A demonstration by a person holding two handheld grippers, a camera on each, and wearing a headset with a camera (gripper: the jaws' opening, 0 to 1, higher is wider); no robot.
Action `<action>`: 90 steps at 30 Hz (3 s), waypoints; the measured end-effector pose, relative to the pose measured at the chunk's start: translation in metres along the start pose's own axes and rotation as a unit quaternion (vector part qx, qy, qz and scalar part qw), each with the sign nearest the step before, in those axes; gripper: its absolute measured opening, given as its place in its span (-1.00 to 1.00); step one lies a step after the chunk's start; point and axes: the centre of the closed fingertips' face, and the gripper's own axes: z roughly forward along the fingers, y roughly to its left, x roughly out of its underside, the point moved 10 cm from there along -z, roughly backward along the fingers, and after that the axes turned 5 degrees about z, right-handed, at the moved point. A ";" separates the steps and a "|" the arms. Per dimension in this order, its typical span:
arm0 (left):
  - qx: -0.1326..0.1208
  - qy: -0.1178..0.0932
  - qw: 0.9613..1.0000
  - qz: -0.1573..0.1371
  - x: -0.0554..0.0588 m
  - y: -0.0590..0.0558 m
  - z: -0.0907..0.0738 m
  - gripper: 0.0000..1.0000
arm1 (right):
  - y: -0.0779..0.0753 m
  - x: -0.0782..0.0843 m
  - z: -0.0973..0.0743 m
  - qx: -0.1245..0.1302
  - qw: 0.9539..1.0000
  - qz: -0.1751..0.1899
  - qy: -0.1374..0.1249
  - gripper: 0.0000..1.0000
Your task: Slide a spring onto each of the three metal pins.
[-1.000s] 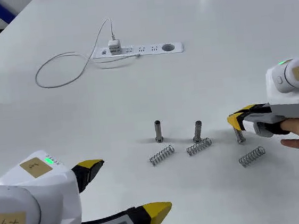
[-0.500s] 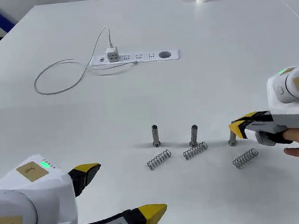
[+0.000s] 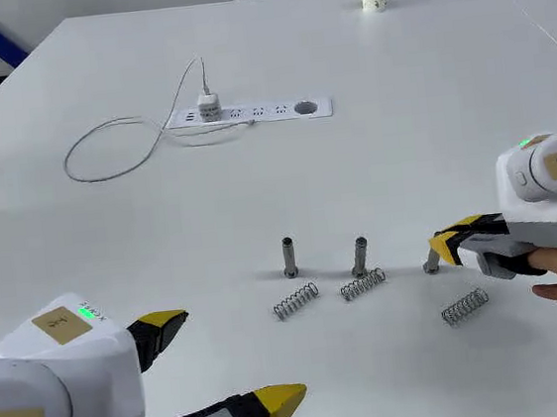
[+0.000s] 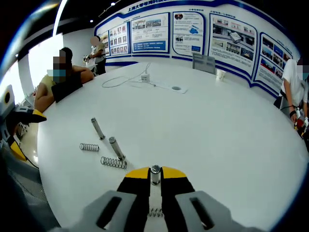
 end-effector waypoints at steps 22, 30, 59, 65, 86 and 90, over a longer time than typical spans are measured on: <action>0.003 0.011 1.000 0.012 -0.002 0.000 0.005 0.43 | 0.002 0.004 -0.004 -0.006 1.000 0.024 0.005 -0.64; 0.000 0.013 1.000 0.018 -0.005 0.006 0.012 0.35 | 0.002 -0.002 -0.016 -0.014 0.999 0.032 -0.020 -0.52; 0.034 0.060 0.996 0.055 0.004 0.032 0.077 -0.06 | 0.002 0.019 -0.044 -0.071 0.997 0.020 -0.033 0.03; 0.047 0.068 0.994 0.072 0.006 0.034 0.092 -0.18 | 0.002 0.025 -0.044 -0.084 0.995 0.037 -0.038 0.07; 0.088 0.103 0.987 0.090 0.010 0.041 0.125 -0.57 | 0.006 0.041 -0.043 -0.104 0.992 0.053 -0.040 0.12; 0.098 0.104 0.986 0.092 0.009 0.040 0.128 -0.60 | 0.004 0.042 -0.043 -0.104 0.992 0.062 -0.043 0.12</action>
